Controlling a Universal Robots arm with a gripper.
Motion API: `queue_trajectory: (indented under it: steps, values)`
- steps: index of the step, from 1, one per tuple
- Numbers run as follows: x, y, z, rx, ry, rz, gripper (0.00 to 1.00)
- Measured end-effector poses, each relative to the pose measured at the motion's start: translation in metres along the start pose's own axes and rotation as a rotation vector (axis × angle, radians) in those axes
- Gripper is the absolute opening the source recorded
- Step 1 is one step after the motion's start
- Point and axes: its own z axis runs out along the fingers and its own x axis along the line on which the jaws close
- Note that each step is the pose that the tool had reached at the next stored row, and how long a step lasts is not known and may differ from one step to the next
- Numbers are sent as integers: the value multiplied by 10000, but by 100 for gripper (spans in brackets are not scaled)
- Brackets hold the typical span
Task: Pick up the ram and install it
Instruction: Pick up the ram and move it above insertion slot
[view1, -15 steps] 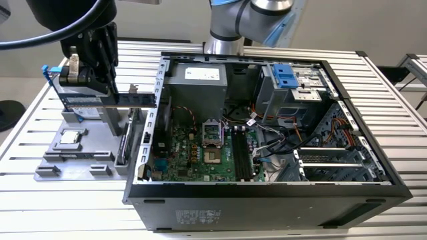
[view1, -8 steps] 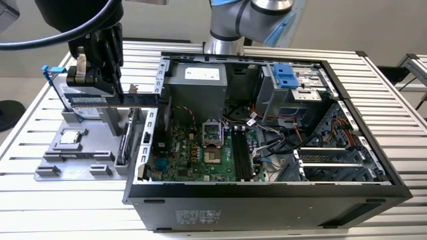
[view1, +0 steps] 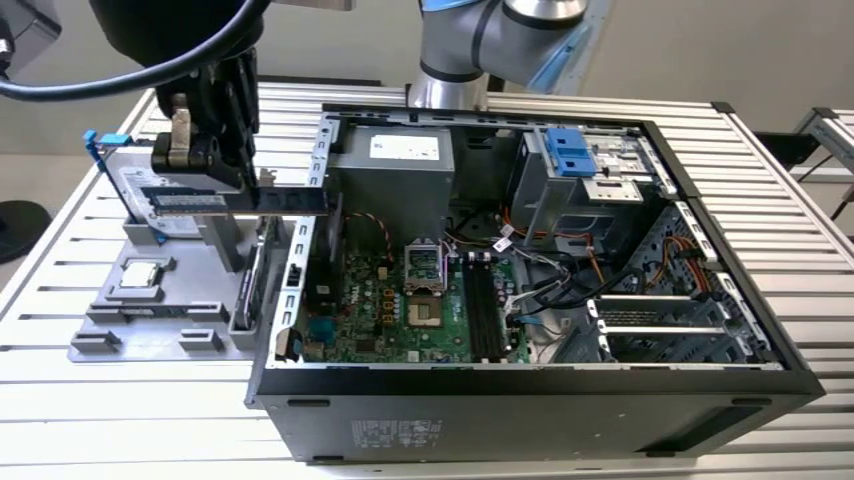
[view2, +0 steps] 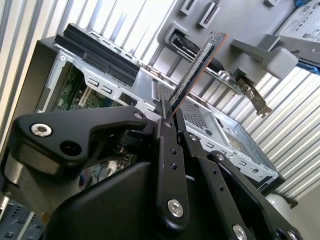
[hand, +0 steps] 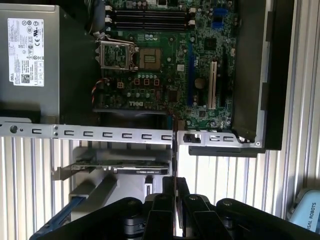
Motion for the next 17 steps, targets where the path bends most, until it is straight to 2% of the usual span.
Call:
queue_trajectory:
  steps: [17]
  values:
    - [-2,169,-3,1,-1,0,0]
